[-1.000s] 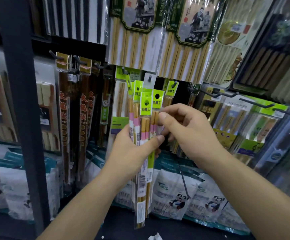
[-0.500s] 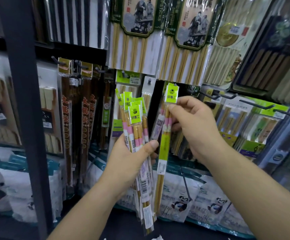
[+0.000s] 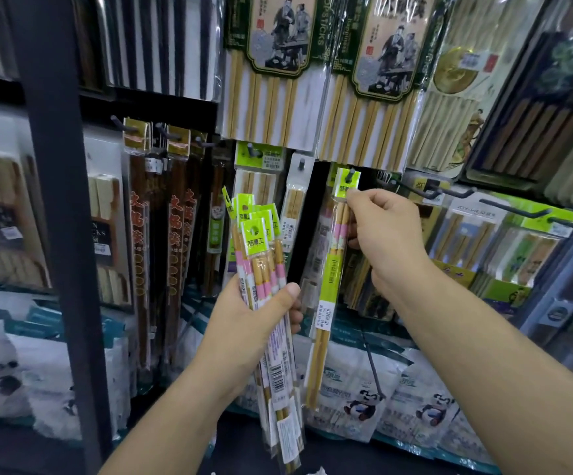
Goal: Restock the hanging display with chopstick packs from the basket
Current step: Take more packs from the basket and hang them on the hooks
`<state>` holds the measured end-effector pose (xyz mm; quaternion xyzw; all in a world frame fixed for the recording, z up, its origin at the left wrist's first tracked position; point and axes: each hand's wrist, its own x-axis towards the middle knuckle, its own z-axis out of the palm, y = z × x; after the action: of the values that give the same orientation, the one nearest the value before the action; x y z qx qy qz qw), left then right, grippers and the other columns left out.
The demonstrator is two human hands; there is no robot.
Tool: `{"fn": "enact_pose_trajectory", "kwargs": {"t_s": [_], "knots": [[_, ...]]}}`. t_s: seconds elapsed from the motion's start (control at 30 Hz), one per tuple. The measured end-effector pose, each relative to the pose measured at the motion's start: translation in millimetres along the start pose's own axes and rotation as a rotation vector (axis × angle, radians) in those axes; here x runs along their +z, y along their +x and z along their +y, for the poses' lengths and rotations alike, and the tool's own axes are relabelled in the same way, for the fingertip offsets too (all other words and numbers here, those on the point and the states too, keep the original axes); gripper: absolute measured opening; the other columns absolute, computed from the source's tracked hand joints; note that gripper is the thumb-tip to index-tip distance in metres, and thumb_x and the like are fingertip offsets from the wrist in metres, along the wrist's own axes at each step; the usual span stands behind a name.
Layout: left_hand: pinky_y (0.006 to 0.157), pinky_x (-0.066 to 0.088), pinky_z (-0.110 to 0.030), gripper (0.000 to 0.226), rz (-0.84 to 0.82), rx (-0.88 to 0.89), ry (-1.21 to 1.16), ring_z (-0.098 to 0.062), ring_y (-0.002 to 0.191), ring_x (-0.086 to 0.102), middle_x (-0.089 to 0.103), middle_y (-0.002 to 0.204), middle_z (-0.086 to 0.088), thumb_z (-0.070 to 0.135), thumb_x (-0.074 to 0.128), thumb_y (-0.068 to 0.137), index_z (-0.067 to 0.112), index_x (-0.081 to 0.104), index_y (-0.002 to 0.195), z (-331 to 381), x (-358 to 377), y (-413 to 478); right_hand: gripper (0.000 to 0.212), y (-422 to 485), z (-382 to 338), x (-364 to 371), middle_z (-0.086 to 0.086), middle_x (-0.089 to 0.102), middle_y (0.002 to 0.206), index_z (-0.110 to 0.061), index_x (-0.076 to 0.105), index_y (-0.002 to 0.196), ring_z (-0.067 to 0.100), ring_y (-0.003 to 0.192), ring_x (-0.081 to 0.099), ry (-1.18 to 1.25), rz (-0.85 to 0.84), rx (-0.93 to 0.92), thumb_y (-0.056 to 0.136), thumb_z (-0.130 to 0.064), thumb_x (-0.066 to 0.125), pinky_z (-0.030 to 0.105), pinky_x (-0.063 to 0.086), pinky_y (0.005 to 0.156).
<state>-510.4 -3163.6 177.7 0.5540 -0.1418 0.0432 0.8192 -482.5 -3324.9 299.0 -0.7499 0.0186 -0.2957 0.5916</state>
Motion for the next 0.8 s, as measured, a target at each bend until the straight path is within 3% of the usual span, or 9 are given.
{"fn": "enact_pose_trajectory", "kwargs": {"t_s": [0.13, 0.23, 0.3, 0.43, 0.53, 0.6, 0.7, 0.8], "knots": [[0.066, 0.060, -0.029, 0.016, -0.005, -0.017, -0.044, -0.023, 0.074, 0.075, 0.075, 0.080, -0.007, 0.014, 0.072, 0.094, 0.007, 0.066, 0.108, 0, -2, -1, 0.022, -10, 6, -2, 0.005, 0.072, 0.084, -0.019, 0.070, 0.083, 0.017, 0.076, 0.067, -0.059, 0.015, -0.019, 0.096, -0.037, 0.070, 0.029, 0.056, 0.071], [0.064, 0.061, -0.031, 0.013, -0.024, -0.020, -0.076, -0.024, 0.072, 0.075, 0.076, 0.080, -0.010, 0.011, 0.072, 0.094, 0.007, 0.067, 0.105, 1, -1, -1, 0.024, -29, 12, -6, -0.002, 0.067, 0.080, -0.020, 0.066, 0.082, 0.013, 0.075, 0.062, -0.112, 0.042, -0.063, 0.091, -0.041, 0.074, 0.032, 0.052, 0.071], [0.065, 0.061, -0.032, 0.010, -0.047, -0.017, -0.073, -0.027, 0.074, 0.075, 0.076, 0.083, -0.013, 0.012, 0.074, 0.093, 0.009, 0.070, 0.101, 1, 0, -1, 0.017, -44, 12, -5, -0.003, 0.070, 0.078, -0.022, 0.069, 0.083, 0.011, 0.075, 0.064, -0.102, -0.107, -0.076, 0.090, -0.036, 0.075, 0.028, 0.051, 0.066], [0.065, 0.061, -0.035, 0.018, -0.081, -0.045, -0.078, -0.031, 0.080, 0.077, 0.078, 0.092, -0.016, 0.021, 0.080, 0.082, 0.017, 0.076, 0.099, -1, 6, -4, 0.011, -61, 8, 3, 0.009, 0.073, 0.084, -0.013, 0.074, 0.093, 0.007, 0.069, 0.062, -0.107, -0.385, -0.120, 0.090, -0.024, 0.077, 0.021, 0.054, 0.060], [0.070, 0.063, -0.041, 0.022, -0.100, -0.069, -0.140, -0.037, 0.088, 0.077, 0.078, 0.099, -0.019, 0.020, 0.078, 0.085, 0.013, 0.074, 0.105, -1, 9, -6, 0.012, -58, 8, 3, 0.014, 0.066, 0.074, -0.008, 0.074, 0.089, 0.007, 0.063, 0.055, -0.108, -0.365, -0.126, 0.094, -0.019, 0.073, 0.021, 0.048, 0.059], [0.072, 0.064, -0.043, 0.017, -0.089, -0.075, -0.155, -0.038, 0.090, 0.077, 0.077, 0.099, -0.021, 0.015, 0.077, 0.090, 0.009, 0.073, 0.105, -1, 8, -6, 0.015, -54, 10, 0, 0.002, 0.062, 0.069, -0.011, 0.074, 0.083, 0.005, 0.063, 0.053, -0.100, -0.339, -0.106, 0.096, -0.019, 0.070, 0.020, 0.046, 0.059], [0.076, 0.064, -0.045, 0.025, -0.060, -0.073, -0.092, -0.038, 0.094, 0.076, 0.077, 0.099, -0.022, 0.014, 0.075, 0.091, -0.003, 0.067, 0.108, -4, 5, -3, 0.025, -45, 10, -3, 0.000, 0.064, 0.071, -0.018, 0.073, 0.077, 0.013, 0.068, 0.057, -0.044, -0.273, -0.076, 0.099, -0.021, 0.064, 0.030, 0.049, 0.066], [0.068, 0.063, -0.039, 0.011, -0.041, -0.069, -0.086, -0.031, 0.087, 0.077, 0.077, 0.090, -0.016, 0.008, 0.070, 0.095, -0.001, 0.068, 0.102, -6, 2, -1, 0.028, -32, 0, -6, 0.008, 0.066, 0.077, -0.019, 0.073, 0.076, 0.019, 0.069, 0.058, 0.027, -0.170, -0.064, 0.101, -0.023, 0.061, 0.037, 0.048, 0.067]]}}
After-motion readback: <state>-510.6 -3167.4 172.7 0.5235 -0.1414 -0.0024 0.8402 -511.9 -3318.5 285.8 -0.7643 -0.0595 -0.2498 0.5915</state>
